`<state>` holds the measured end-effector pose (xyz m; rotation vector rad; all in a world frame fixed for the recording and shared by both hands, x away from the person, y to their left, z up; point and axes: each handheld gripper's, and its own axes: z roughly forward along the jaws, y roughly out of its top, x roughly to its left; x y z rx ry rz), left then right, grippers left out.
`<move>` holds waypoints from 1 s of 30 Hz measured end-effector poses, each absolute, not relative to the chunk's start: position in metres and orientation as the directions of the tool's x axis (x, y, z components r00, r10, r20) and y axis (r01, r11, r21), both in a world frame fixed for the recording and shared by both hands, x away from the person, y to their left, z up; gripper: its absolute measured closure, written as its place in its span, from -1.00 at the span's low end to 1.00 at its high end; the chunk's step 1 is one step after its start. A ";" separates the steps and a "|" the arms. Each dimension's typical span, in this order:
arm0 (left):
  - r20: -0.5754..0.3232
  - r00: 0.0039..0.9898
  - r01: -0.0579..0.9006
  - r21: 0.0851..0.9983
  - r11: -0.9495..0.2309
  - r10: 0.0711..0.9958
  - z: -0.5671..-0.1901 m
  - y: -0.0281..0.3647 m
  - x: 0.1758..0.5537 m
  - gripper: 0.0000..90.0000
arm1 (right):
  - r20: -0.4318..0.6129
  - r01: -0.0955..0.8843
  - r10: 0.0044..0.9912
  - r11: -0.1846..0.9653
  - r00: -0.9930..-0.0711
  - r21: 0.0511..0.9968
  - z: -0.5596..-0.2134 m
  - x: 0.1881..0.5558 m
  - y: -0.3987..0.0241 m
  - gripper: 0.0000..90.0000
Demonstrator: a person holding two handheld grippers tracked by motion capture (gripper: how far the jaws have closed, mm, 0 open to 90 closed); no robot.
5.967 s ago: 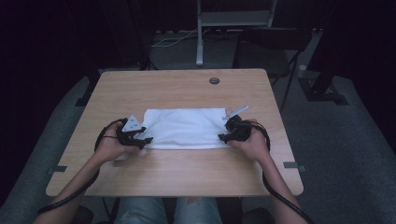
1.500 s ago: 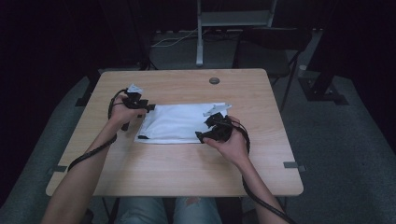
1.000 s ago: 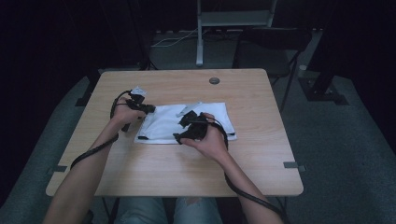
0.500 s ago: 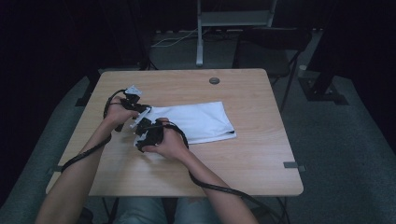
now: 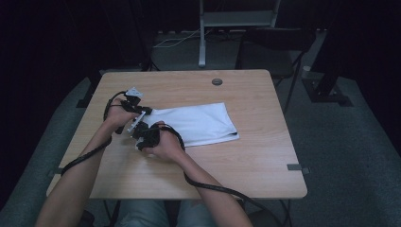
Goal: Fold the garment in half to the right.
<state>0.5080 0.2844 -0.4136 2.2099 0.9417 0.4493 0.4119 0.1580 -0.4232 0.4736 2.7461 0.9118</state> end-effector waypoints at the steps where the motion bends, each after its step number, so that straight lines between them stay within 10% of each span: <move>1: 0.047 0.677 0.498 0.706 -0.504 0.734 -0.414 0.284 0.508 0.91 | -0.101 0.232 0.364 0.758 -0.926 0.609 -0.423 0.412 0.158 0.35; 10: 0.047 0.680 0.502 0.698 -0.511 0.732 -0.416 0.286 0.506 0.92 | -0.154 0.216 0.381 0.763 -0.912 0.610 -0.424 0.409 0.161 0.79; 30: 0.116 0.663 0.481 0.691 -0.540 0.740 -0.370 0.295 0.503 0.92 | -0.018 0.265 0.424 0.596 -0.906 0.758 -0.386 0.408 0.163 0.83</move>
